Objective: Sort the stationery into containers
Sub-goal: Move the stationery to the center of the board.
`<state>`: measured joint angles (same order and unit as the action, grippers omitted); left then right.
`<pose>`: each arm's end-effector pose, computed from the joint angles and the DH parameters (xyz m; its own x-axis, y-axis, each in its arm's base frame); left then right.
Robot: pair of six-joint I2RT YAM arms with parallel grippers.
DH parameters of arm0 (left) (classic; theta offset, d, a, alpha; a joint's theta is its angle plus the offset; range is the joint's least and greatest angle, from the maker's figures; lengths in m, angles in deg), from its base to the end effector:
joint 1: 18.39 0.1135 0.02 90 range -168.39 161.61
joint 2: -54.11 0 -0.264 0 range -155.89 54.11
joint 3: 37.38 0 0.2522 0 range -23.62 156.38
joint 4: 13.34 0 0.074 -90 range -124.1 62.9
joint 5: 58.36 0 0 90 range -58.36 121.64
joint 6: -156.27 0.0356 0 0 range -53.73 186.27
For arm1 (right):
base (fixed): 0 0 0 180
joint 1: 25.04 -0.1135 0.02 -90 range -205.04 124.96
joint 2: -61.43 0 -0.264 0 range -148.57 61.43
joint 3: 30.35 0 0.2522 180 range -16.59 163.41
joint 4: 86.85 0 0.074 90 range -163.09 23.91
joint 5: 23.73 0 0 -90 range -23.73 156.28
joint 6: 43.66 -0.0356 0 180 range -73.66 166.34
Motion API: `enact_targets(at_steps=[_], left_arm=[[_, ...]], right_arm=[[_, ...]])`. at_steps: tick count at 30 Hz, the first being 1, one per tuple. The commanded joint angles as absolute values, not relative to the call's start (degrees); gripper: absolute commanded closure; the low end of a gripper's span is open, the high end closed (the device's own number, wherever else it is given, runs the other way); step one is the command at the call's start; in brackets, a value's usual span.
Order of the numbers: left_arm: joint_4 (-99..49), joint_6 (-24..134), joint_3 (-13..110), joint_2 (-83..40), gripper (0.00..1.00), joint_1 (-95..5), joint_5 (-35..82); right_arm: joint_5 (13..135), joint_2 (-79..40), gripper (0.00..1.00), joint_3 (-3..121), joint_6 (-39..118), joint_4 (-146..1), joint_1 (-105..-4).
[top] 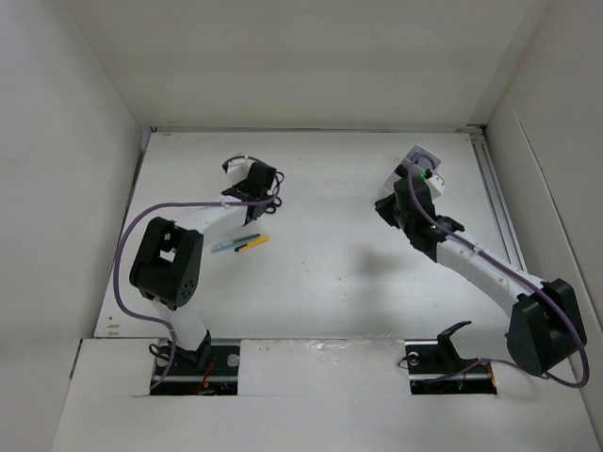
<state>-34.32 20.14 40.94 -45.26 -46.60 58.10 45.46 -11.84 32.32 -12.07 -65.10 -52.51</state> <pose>0.3397 -0.1642 0.2125 -0.5037 -0.4622 -0.7298 -0.3342 0.8833 -0.3287 0.2565 0.1191 0.2625 -0.3892 0.6951 -0.6045 0.3180 0.7172 0.6200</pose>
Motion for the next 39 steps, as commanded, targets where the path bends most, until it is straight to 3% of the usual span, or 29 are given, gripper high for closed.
enact_targets(at_steps=[1, 7, 10, 16, 31, 39], left_arm=[[-30.80, 19.34, 39.58, -43.97, 0.91, -43.36, 52.30], [-33.68, 19.87, 42.91, -48.00, 0.94, -42.82, 54.14], [-33.08, 19.87, 42.92, -49.50, 0.89, -42.82, 55.46], [-31.85, 20.66, 43.44, -50.74, 0.89, -40.80, 52.92], [-22.63, 41.47, 43.27, -48.98, 0.92, -43.44, 47.47], [-17.95, 47.54, 44.14, -48.88, 0.80, -43.44, 40.01]], right_arm=[[52.64, -10.73, 1.00, 32.02, -12.90, -69.58, -50.88], [54.75, -11.78, 1.00, 32.02, -12.38, -70.72, -50.36], [56.69, -11.78, 1.00, 32.02, -11.76, -70.72, -50.36], [57.31, -12.31, 1.00, 32.02, -11.76, -70.72, -49.83], [59.34, -11.97, 0.99, 31.93, -11.76, -71.77, -48.17], [61.61, -10.29, 0.99, 30.70, -11.76, -72.91, -46.41]])
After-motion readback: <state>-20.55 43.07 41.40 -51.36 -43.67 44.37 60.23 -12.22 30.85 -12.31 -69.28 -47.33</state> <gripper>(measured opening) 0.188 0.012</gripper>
